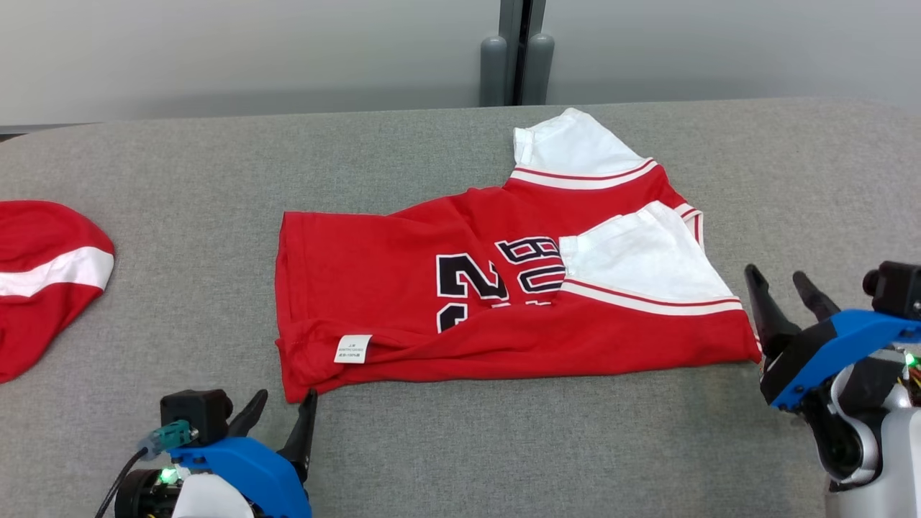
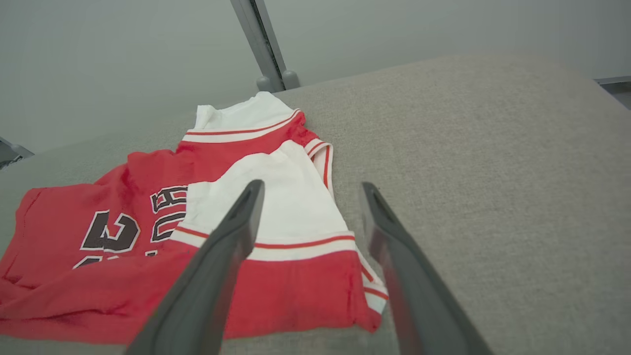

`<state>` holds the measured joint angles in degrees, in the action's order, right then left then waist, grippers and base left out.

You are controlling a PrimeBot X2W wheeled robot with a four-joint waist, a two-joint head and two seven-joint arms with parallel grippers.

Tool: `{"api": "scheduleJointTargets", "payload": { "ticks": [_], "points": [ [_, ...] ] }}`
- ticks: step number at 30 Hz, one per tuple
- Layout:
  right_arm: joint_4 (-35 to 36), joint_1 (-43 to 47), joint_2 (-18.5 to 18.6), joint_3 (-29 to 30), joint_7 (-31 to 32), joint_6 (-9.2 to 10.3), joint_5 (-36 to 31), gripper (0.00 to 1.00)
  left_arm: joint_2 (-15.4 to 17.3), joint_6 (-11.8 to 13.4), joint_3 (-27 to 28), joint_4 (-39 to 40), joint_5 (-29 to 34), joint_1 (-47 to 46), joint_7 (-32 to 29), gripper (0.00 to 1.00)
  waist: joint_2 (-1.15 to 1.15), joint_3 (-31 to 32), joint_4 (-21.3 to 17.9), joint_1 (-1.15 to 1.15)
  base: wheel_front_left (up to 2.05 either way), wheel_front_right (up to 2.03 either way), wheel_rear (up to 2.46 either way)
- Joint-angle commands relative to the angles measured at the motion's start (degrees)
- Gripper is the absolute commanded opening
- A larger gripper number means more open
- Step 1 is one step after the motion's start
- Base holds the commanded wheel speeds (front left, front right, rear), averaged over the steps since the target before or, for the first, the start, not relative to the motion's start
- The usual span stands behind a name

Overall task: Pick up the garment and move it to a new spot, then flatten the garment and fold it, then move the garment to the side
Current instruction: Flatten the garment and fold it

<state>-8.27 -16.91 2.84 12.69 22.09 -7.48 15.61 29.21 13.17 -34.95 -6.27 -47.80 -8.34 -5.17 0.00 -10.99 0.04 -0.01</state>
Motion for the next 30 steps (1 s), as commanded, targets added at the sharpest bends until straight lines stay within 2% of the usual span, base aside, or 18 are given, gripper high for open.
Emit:
{"api": "scheduleJointTargets", "payload": {
  "ticks": [1, 6, 16, 21, 30],
  "points": [
    [-0.58, 1.97, 0.12, -0.07, -0.75, -0.03, -0.65, 1.00, -0.41, 0.05, -0.35, -1.01, 0.56, 0.12, 0.65, 1.00, 0.00, 0.24, -0.28, 0.01, 0.00, 0.00, 0.00],
    [-3.80, 3.26, 0.12, -0.62, -2.89, -0.03, -3.10, 1.00, -1.56, 0.27, -1.26, -5.33, 1.75, -2.13, 1.18, 1.00, 0.00, -0.35, -0.74, 0.01, 0.00, 0.00, 0.00],
    [-12.57, -1.37, 0.13, -2.04, -7.43, -0.03, -4.12, 1.00, -4.76, -0.54, -0.01, -12.37, 1.05, -7.28, 3.04, 1.00, 0.00, -3.30, -1.02, 0.01, 0.00, 0.00, 0.00],
    [-16.15, -2.55, 0.13, -1.71, -7.54, -0.03, -6.33, 1.00, -5.77, -1.11, 0.16, -14.43, 0.47, -8.65, 3.45, 1.00, 0.00, -4.01, -0.77, 0.01, 0.00, 0.00, 0.00],
    [-21.56, -3.06, 0.02, -2.30, -4.82, -0.03, -8.44, 1.00, -8.10, -2.44, -1.38, -19.72, -1.18, -10.22, -0.47, 1.00, 0.00, -4.78, -0.80, 0.01, 0.00, 0.00, 0.00]
  ]
}}
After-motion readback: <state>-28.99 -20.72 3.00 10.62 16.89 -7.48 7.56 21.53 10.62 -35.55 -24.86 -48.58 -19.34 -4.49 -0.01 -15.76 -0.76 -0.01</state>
